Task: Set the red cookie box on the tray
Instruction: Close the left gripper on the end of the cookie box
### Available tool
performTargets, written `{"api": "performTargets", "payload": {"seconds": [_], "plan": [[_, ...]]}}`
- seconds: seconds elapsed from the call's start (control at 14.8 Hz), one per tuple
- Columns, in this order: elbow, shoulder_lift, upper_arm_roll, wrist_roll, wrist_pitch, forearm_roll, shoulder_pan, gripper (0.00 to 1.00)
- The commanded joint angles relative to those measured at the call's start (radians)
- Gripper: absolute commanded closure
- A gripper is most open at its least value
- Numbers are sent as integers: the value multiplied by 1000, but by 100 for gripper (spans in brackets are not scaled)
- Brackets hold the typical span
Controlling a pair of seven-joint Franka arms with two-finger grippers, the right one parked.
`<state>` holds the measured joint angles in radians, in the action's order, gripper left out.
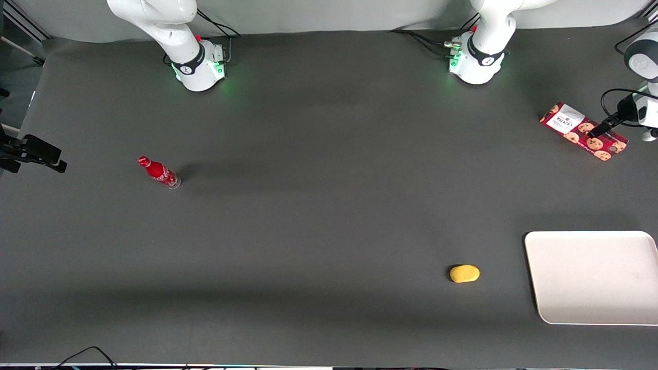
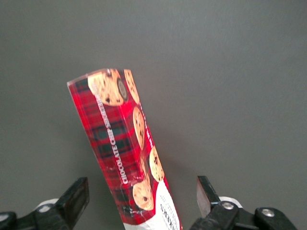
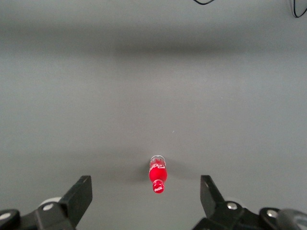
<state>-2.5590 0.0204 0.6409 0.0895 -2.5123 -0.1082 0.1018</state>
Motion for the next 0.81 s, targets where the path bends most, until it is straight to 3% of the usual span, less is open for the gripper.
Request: {"api": "performTargets", "payload": {"seconds": [0.0,0.61,0.68,0.74], "plan": [[-35,-9,16,6,-78,-21,4,0],[-38,-125,29,24,-131,-7,13,0],[-38,-129,29,24,-132,-7,13,2],[-38,-135,28,24,-132,-5,12,9]]}}
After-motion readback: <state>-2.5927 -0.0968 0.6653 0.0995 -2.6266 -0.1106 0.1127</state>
